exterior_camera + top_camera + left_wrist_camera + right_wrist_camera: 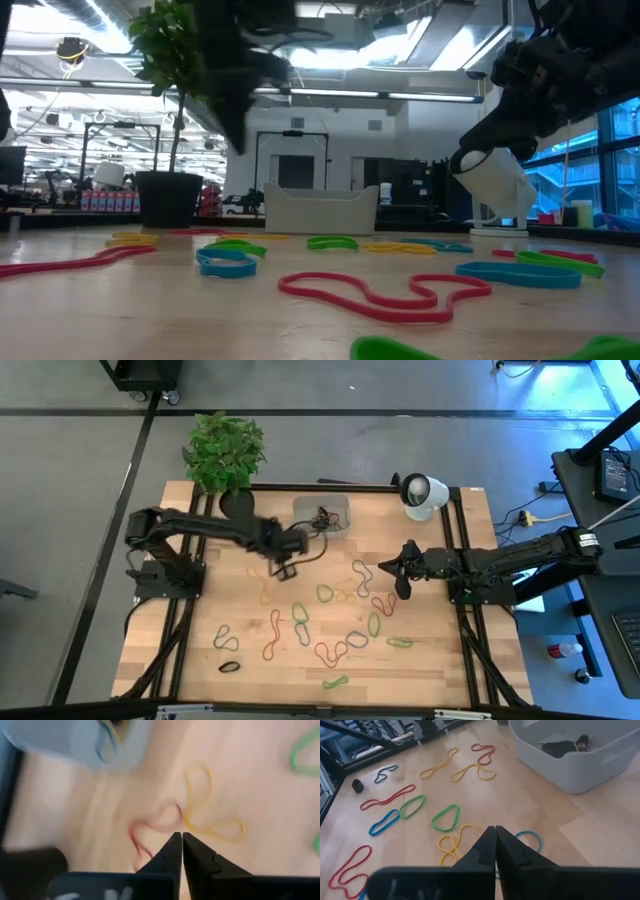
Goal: Pick and place rubber bands into bin
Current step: Put the green rubber band into the gray bin
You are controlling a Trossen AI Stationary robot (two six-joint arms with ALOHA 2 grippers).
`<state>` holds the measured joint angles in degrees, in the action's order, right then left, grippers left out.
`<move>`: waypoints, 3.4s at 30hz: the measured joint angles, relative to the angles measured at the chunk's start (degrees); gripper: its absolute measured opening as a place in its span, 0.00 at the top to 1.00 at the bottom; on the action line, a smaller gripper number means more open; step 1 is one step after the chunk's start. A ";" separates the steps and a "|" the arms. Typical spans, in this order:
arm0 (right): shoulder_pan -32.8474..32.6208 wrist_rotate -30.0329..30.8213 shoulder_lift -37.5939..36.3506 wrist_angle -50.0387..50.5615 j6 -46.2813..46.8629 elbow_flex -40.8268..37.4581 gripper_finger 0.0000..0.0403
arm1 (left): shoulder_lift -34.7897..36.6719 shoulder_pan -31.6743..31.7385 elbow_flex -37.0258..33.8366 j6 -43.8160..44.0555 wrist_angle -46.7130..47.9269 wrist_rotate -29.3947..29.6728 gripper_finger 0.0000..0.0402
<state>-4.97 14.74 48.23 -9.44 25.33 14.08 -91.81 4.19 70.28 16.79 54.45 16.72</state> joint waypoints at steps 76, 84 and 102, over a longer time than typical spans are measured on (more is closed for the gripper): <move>-0.54 6.79 33.54 52.27 -9.77 52.97 1.00 | 36.87 -6.71 -39.08 1.63 -20.11 -7.07 1.00; 16.45 2.11 42.47 37.07 -28.72 58.10 1.00 | 36.87 -6.67 -39.08 -2.67 -24.58 -7.88 1.00; 28.36 -7.37 76.58 27.19 -33.12 80.34 0.97 | 36.87 -6.67 -39.06 -5.61 -30.19 -7.88 0.99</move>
<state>23.40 7.38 124.81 17.74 -7.79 94.42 -54.94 -2.48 31.22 11.18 24.25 8.84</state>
